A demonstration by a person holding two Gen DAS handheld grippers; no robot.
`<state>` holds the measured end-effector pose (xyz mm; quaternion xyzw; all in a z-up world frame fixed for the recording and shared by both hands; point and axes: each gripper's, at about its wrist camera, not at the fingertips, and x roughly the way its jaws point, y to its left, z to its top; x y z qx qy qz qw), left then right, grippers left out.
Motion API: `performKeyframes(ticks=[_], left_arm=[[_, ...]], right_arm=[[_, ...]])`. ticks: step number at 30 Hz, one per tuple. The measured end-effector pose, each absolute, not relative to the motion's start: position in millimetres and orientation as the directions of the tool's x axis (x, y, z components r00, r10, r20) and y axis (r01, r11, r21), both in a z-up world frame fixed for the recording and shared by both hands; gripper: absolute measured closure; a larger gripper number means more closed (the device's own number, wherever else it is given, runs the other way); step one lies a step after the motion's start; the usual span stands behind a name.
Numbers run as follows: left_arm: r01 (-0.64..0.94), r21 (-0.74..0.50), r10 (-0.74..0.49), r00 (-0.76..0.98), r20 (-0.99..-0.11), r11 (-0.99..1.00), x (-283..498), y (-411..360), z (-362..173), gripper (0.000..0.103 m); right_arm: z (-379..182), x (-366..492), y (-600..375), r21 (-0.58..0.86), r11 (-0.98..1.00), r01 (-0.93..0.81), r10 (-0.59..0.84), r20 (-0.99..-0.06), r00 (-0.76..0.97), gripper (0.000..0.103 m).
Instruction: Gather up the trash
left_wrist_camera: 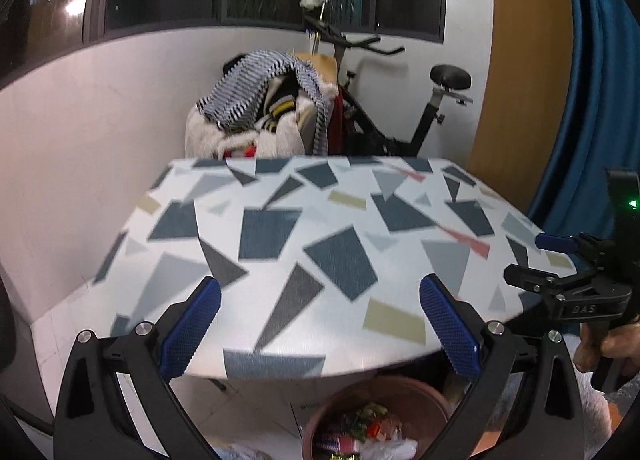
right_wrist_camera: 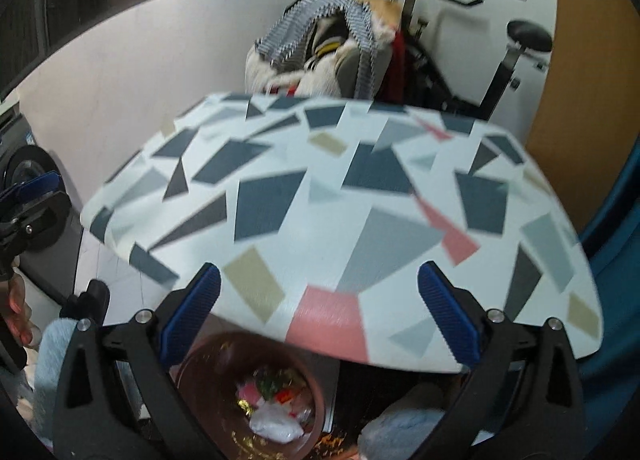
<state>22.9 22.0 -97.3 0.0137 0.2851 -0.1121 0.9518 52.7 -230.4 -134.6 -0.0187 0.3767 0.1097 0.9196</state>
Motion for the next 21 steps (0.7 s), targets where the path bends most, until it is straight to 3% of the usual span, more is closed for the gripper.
performKeyframes(ticks=[21], left_arm=[[0.175, -0.009, -0.162, 0.889, -0.428, 0.985, 18.1, 18.6, -44.3, 0.006]], right_arm=[[-67.9, 39.4, -237.8, 0.005, 0.981, -0.192, 0.159, -0.587, 0.794, 0.006]])
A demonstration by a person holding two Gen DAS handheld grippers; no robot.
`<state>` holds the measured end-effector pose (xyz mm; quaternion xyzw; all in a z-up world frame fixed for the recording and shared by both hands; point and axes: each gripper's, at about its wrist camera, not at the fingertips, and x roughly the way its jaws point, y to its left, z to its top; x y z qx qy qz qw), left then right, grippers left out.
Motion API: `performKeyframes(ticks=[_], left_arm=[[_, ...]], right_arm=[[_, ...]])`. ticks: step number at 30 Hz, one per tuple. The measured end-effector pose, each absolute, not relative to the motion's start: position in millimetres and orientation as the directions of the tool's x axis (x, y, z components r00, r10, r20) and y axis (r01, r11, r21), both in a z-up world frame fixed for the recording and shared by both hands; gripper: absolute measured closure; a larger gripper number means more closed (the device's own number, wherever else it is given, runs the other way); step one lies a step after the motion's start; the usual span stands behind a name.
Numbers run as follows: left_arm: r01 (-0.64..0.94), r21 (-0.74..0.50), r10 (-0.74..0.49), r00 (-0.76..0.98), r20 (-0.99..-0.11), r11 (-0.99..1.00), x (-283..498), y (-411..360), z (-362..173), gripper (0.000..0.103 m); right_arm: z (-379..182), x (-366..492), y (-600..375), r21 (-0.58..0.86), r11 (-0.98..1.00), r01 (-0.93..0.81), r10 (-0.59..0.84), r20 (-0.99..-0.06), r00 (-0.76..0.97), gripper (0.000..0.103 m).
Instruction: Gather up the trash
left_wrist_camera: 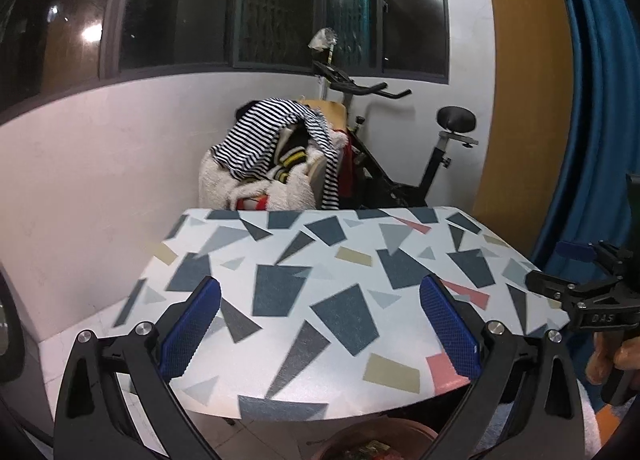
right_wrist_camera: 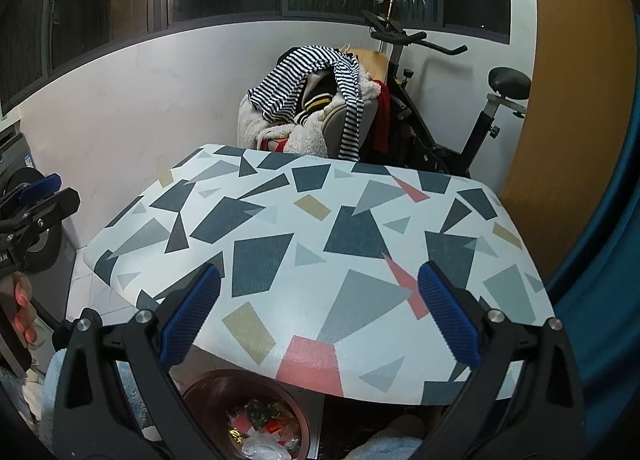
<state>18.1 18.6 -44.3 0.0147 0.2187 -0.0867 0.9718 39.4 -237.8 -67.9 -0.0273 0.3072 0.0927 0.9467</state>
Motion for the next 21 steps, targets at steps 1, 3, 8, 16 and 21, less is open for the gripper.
performKeyframes(ticks=[1, 3, 8, 16, 21], left_arm=[[0.175, -0.004, -0.16, 0.892, -0.423, 0.985, 17.4, 18.4, -42.7, 0.006], [0.181, -0.007, -0.167, 0.893, -0.419, 0.983, 15.8, 19.3, -40.4, 0.006], [0.159, 0.02, -0.138, 0.906, -0.399, 0.987, 11.4, 17.2, -34.5, 0.006], [0.136, 0.048, -0.106, 0.911, -0.398, 0.99, 8.8, 12.8, -31.7, 0.006], [0.147, 0.039, -0.119, 0.907, -0.404, 0.988, 8.9, 11.4, -31.3, 0.006]], right_arm=[[-66.1, 38.7, -237.9, 0.005, 0.981, -0.192, 0.159, -0.584, 0.796, 0.006], [-63.3, 37.7, -238.5, 0.008, 0.981, -0.193, 0.162, -0.578, 0.8, 0.006], [-56.5, 34.4, -238.1, 0.005, 0.98, -0.197, 0.165, -0.562, 0.81, 0.006], [-50.7, 31.4, -237.1, 0.0, 0.979, -0.203, 0.169, -0.551, 0.817, 0.006], [-49.3, 32.4, -236.8, 0.001, 0.979, -0.203, 0.17, -0.551, 0.817, 0.006]])
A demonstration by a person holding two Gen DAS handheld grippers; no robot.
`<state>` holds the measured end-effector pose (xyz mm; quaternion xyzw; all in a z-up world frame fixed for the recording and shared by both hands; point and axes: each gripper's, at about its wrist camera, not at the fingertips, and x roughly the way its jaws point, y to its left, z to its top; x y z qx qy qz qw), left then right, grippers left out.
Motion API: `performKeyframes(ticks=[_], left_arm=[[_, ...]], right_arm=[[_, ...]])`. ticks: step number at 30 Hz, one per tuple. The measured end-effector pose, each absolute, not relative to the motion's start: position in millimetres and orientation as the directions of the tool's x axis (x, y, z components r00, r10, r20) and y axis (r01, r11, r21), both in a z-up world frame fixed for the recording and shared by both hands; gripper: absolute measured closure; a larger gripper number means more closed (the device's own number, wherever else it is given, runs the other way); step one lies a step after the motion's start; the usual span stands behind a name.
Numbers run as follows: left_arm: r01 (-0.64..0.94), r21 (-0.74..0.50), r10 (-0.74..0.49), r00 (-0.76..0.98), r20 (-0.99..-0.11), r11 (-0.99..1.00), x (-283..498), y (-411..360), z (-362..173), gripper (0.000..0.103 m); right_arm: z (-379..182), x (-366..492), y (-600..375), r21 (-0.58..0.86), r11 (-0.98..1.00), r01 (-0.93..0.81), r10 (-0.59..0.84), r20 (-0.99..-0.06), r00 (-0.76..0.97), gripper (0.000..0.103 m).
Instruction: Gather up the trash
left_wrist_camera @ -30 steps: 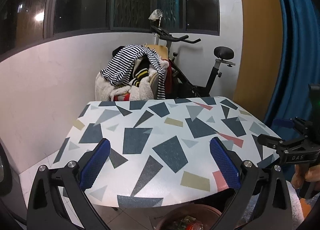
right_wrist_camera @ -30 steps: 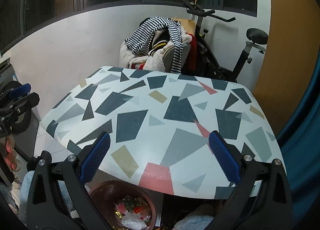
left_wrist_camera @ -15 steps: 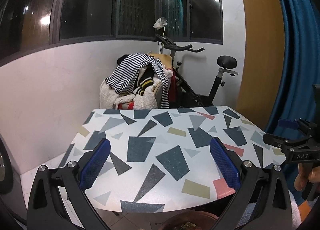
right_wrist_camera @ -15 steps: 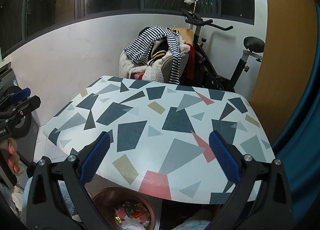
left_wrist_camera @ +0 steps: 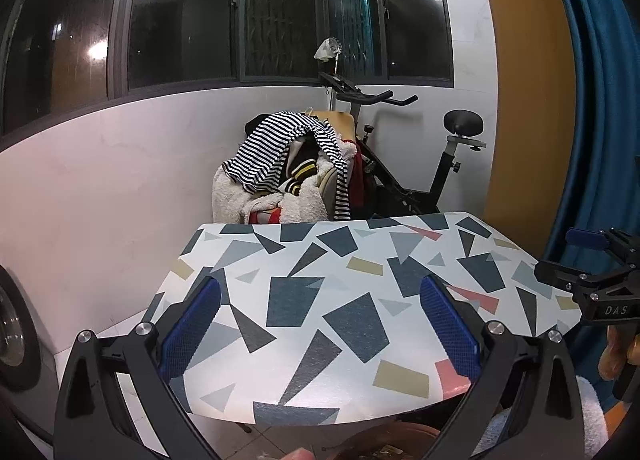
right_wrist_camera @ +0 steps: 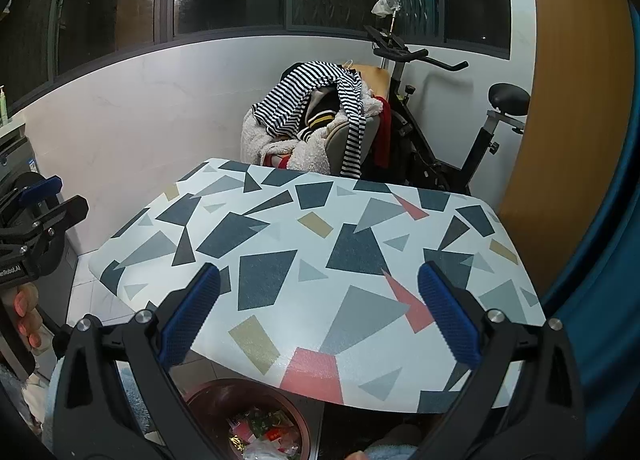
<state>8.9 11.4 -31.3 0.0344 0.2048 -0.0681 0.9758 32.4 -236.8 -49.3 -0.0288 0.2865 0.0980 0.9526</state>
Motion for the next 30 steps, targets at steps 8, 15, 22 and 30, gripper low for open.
performKeyframes(ticks=[8, 15, 22, 30], left_arm=[[0.164, 0.03, -0.137, 0.902, -0.408, 0.986, 8.2, 11.1, -30.6, 0.006], [0.18, 0.012, -0.158, 0.896, -0.414, 0.984, 8.0, 11.5, -29.5, 0.006], [0.181, 0.002, -0.163, 0.893, -0.419, 0.984, 8.2, 11.7, -28.7, 0.006], [0.169, 0.035, -0.139, 0.896, -0.423, 0.985, 7.7, 7.9, -28.6, 0.006]], right_arm=[[-49.7, 32.4, -236.7, 0.002, 0.979, -0.202, 0.17, -0.552, 0.816, 0.006], [-48.4, 31.4, -237.7, 0.002, 0.979, -0.202, 0.169, -0.55, 0.817, 0.006], [-47.9, 31.5, -238.2, 0.002, 0.98, -0.201, 0.169, -0.551, 0.817, 0.006], [-47.4, 31.0, -240.8, 0.003, 0.98, -0.2, 0.168, -0.553, 0.816, 0.006]])
